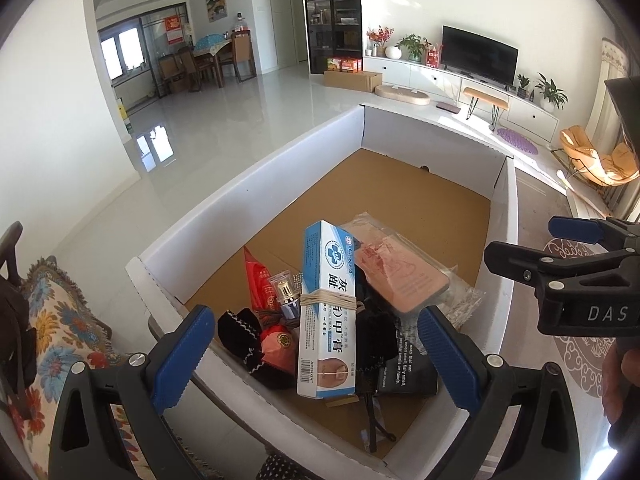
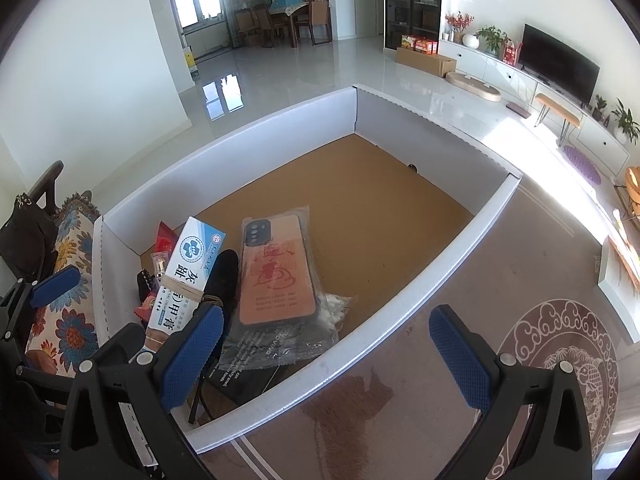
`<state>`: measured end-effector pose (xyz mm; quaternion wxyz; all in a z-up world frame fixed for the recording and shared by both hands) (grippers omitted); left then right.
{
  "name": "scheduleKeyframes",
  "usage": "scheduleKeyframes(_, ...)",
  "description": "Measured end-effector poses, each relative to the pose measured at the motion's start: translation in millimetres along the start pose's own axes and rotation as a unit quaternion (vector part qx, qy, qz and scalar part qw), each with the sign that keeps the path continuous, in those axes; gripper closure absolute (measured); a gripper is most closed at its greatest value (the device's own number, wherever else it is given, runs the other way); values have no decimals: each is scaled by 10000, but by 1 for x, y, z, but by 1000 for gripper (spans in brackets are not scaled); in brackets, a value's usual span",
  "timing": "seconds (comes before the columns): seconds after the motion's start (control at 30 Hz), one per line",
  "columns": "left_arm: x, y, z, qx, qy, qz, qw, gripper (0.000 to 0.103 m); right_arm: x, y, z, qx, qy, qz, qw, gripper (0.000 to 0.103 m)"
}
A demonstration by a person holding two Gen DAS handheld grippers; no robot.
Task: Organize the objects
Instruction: 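Withdraw both open tools from the white box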
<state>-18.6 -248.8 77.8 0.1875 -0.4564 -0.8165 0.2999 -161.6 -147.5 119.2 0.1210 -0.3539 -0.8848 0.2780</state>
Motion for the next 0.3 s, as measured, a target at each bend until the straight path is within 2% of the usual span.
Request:
scheduleKeyframes(0.17,-6,-2,1,34,58,-220,9997,0,-1,-2,2,29,-17,45,10000,0)
scheduleKeyframes(0.3,-10,-1,-5,330,-86,-338,9988,0,-1,0,4,40,-27,60,10000,0)
Point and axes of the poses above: each gripper's, at about its wrist camera, not at the fingertips, and z roughly the way its jaws point, x to its right, y to its underside, the point moved 2 cm from there along z, roughly the way its jaws point, and after that the axes turned 8 degrees about -z, right-handed, at the moved point
